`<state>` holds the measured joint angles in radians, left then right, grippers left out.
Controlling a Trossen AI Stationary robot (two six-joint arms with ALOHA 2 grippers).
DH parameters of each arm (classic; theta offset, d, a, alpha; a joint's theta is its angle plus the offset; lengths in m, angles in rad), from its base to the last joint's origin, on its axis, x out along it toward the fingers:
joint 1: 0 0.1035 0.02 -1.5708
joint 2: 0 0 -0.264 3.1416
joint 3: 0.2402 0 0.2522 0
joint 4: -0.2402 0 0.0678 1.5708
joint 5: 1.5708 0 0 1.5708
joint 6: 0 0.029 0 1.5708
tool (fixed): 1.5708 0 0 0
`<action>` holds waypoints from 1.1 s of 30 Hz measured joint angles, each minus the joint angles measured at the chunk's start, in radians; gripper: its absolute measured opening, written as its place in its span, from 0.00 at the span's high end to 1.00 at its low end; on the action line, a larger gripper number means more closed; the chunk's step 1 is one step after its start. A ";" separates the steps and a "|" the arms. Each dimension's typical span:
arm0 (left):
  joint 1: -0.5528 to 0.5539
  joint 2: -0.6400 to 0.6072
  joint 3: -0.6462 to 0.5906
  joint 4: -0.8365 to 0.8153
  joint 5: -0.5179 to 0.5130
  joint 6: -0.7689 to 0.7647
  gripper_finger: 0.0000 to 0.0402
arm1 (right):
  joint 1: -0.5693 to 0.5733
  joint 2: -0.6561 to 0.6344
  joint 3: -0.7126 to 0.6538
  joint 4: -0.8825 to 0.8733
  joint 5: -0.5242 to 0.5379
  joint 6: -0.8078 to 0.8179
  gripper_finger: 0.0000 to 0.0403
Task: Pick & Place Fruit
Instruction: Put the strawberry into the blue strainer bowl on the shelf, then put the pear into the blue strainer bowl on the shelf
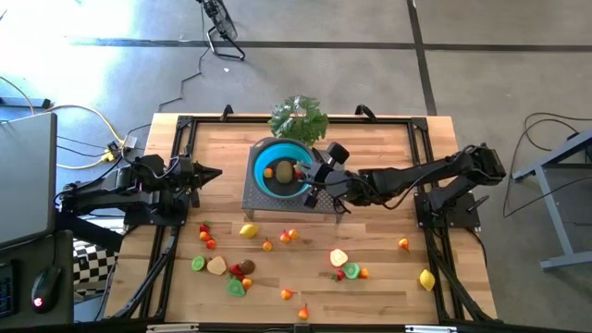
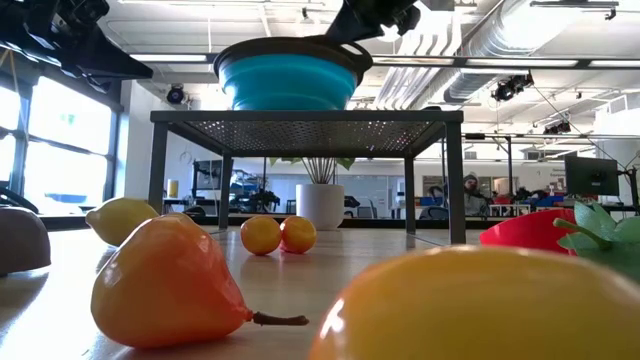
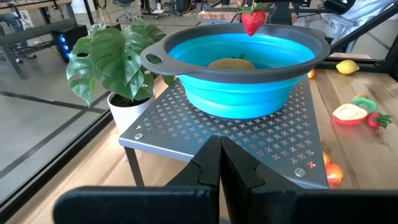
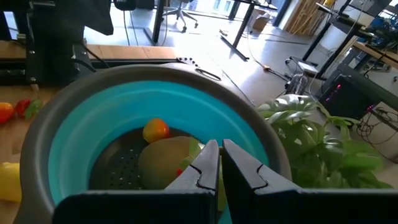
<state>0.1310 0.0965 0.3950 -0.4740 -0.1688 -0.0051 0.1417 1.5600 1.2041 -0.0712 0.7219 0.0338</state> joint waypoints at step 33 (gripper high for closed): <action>0.000 0.000 0.000 0.000 0.000 0.000 1.00 | 0.105 -0.053 0.000 -0.010 0.016 -0.113 0.98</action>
<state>0.1308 0.0967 0.3950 -0.4740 -0.1688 -0.0051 0.2464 1.5073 1.2040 -0.0813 0.7379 -0.0797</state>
